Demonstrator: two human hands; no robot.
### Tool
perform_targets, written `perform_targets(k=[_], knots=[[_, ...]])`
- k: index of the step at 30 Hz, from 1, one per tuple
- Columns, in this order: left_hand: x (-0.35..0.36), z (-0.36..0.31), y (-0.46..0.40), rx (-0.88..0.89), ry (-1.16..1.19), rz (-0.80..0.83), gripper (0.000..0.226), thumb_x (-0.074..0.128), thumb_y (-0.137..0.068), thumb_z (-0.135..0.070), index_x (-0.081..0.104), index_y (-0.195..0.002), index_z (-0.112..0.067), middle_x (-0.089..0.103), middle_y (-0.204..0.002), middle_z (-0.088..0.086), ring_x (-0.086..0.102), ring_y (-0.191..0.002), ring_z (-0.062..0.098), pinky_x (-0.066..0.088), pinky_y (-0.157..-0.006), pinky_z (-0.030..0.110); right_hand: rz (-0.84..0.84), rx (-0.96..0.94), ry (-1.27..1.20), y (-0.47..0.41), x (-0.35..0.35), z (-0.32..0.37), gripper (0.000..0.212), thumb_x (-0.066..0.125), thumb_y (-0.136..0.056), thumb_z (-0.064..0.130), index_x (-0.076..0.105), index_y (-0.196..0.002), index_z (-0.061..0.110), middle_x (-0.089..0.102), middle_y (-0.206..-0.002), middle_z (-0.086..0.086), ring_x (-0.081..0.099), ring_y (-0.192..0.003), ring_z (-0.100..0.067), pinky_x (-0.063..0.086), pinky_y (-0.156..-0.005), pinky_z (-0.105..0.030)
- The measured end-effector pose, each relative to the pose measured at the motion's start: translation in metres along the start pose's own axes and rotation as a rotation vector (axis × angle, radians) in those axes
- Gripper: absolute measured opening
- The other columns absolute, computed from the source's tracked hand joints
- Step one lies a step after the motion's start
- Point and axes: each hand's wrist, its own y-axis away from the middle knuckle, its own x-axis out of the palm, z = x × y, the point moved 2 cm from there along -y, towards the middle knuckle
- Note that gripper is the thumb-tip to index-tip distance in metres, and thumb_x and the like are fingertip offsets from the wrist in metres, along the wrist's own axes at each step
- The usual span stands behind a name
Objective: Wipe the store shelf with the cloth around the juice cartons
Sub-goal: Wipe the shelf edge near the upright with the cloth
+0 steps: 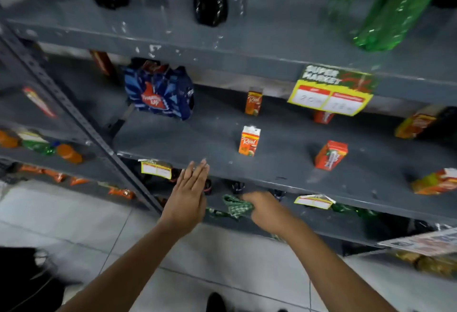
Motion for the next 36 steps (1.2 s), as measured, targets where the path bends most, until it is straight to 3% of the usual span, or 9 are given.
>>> perform_targets(k=[5, 8, 11, 13, 17, 21, 25, 28, 36], knots=[[-0.035, -0.118, -0.042, 0.397, 0.037, -0.119, 0.060, 0.040, -0.097, -0.016, 0.024, -0.154, -0.008, 0.022, -0.162, 0.005, 0.008, -0.153, 0.022, 0.012, -0.123, 0.042, -0.293, 0.024, -0.062, 0.065, -0.055, -0.035, 0.072, 0.046, -0.071, -0.008, 0.054, -0.131, 0.030, 0.057, -0.137, 0.002, 0.049, -0.129, -0.022, 0.044, -0.102, -0.032], [-0.051, -0.197, -0.061, 0.580, 0.050, -0.175, 0.060, 0.044, -0.097, -0.012, 0.027, -0.153, -0.004, 0.022, -0.163, 0.008, 0.008, -0.153, 0.026, 0.013, -0.123, 0.046, -0.401, 0.104, -0.024, 0.099, -0.085, -0.054, 0.064, 0.050, -0.075, -0.008, 0.058, -0.129, 0.025, 0.061, -0.132, -0.002, 0.053, -0.124, -0.025, 0.045, -0.094, -0.028], [-0.063, -0.271, -0.073, 0.747, 0.056, -0.273, 0.060, 0.049, -0.096, -0.012, 0.029, -0.152, -0.002, 0.025, -0.162, 0.011, 0.010, -0.152, 0.029, 0.013, -0.123, 0.048, -0.475, 0.143, -0.099, 0.139, -0.112, -0.069, 0.048, 0.050, -0.069, -0.015, 0.070, -0.088, 0.025, 0.069, -0.085, -0.010, 0.061, -0.085, -0.032, 0.034, -0.068, -0.031], [-0.070, -0.317, -0.086, 0.802, 0.020, -0.320, 0.062, 0.049, -0.098, -0.019, 0.026, -0.153, -0.003, 0.022, -0.163, 0.010, 0.007, -0.153, 0.029, 0.011, -0.123, 0.048, -0.525, 0.150, -0.168, 0.170, -0.129, -0.079, 0.050, 0.046, -0.069, -0.018, 0.063, -0.073, 0.028, 0.060, -0.070, -0.004, 0.050, -0.065, -0.017, 0.030, -0.064, -0.030], [-0.070, -0.386, -0.131, 0.742, -0.163, -0.346, 0.069, 0.041, -0.102, -0.039, 0.017, -0.156, -0.005, 0.011, -0.166, 0.008, 0.001, -0.153, 0.031, 0.004, -0.123, 0.047, -0.635, 0.227, -0.083, 0.218, -0.161, -0.106, 0.063, 0.044, -0.079, -0.013, 0.057, -0.129, 0.023, 0.064, -0.124, -0.006, 0.059, -0.108, -0.022, 0.035, -0.067, -0.015], [-0.053, -0.420, -0.159, 0.596, -0.286, -0.319, 0.073, 0.031, -0.101, -0.051, 0.014, -0.157, -0.006, 0.009, -0.166, 0.008, -0.002, -0.152, 0.032, -0.002, -0.123, 0.049, -0.793, 0.331, -0.119, 0.265, -0.192, -0.142, 0.057, 0.047, -0.079, -0.007, 0.060, -0.125, 0.024, 0.068, -0.118, -0.009, 0.063, -0.093, -0.023, 0.048, -0.070, -0.020], [-0.039, -0.435, -0.161, 0.602, -0.315, -0.336, 0.074, 0.030, -0.101, -0.052, 0.017, -0.156, -0.003, 0.008, -0.166, 0.010, -0.001, -0.153, 0.031, -0.003, -0.123, 0.047, -0.985, 0.386, -0.209, 0.306, -0.221, -0.161, 0.054, 0.047, -0.083, -0.007, 0.060, -0.125, 0.023, 0.068, -0.098, -0.003, 0.058, -0.059, -0.016, 0.042, -0.053, -0.023], [-0.031, -0.440, -0.162, 0.616, -0.310, -0.353, 0.074, 0.035, -0.101, -0.049, 0.022, -0.154, 0.000, 0.014, -0.165, 0.014, 0.005, -0.153, 0.030, 0.003, -0.123, 0.046, -1.228, 0.353, -0.264, 0.331, -0.252, -0.159, 0.053, 0.048, -0.084, -0.005, 0.061, -0.123, 0.028, 0.068, -0.096, 0.004, 0.056, -0.062, -0.005, 0.041, -0.060, -0.018], [-0.027, -0.442, -0.162, 0.593, -0.262, -0.398, 0.067, 0.042, -0.099, -0.041, 0.031, -0.152, -0.001, 0.028, -0.160, 0.014, 0.018, -0.151, 0.029, 0.011, -0.123, 0.045, -1.558, 0.370, -0.152, 0.314, -0.365, -0.184, 0.057, 0.046, -0.079, 0.003, 0.054, -0.132, 0.022, 0.068, -0.119, -0.011, 0.061, -0.107, -0.033, 0.050, -0.090, -0.034]])
